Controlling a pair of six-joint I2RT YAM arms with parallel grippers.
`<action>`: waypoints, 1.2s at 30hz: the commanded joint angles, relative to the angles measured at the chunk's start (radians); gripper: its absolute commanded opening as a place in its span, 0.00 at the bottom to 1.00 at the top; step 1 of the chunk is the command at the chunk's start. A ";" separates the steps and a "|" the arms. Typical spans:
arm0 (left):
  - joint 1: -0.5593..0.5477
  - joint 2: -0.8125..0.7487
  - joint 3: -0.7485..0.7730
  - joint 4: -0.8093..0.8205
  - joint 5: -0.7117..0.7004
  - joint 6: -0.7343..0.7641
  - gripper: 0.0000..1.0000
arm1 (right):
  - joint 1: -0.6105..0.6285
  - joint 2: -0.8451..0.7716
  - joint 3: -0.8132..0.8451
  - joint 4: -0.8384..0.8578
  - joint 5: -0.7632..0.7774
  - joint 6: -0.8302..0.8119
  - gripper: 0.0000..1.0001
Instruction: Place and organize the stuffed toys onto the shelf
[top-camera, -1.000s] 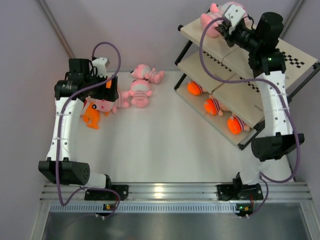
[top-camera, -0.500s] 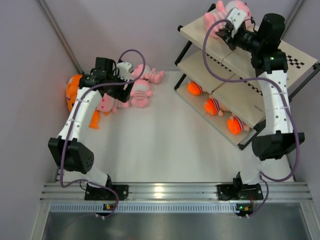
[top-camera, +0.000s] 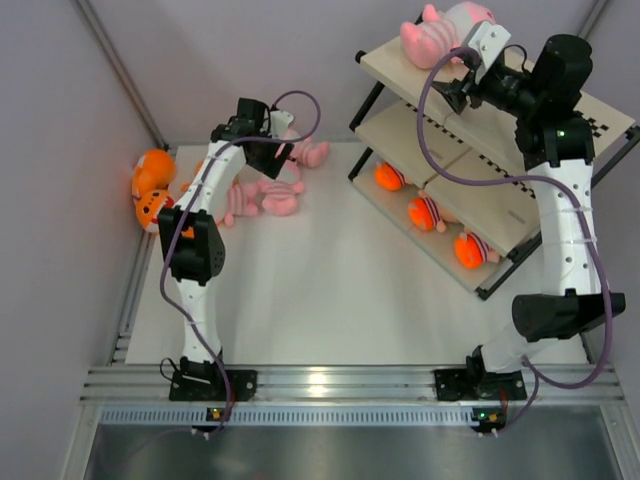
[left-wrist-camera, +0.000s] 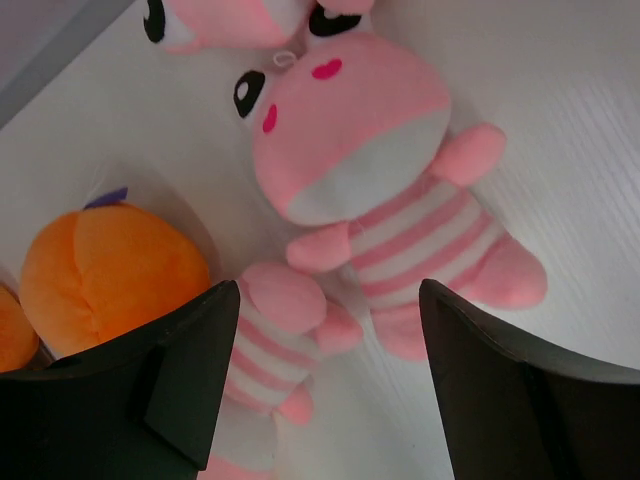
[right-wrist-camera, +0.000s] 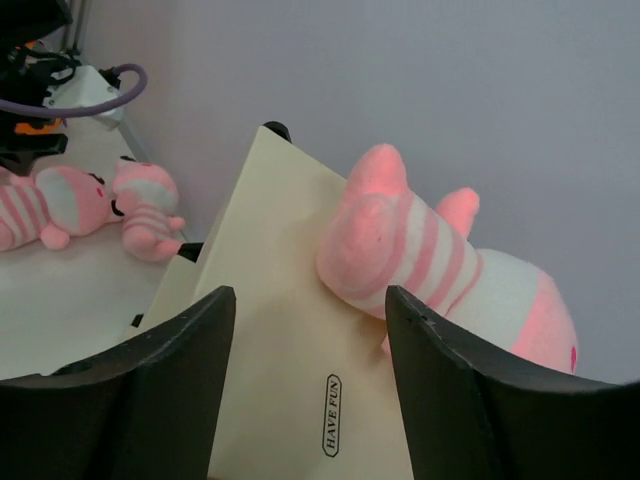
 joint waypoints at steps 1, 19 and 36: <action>0.003 0.062 0.124 0.061 0.014 0.014 0.79 | -0.014 -0.058 -0.021 0.027 -0.036 0.008 0.64; 0.039 0.317 0.187 0.082 -0.002 0.029 0.89 | -0.037 -0.140 -0.093 0.383 -0.026 0.603 0.77; -0.028 -0.127 -0.089 0.081 0.134 -0.133 0.00 | 0.430 -0.246 -0.137 -0.048 0.336 0.129 0.81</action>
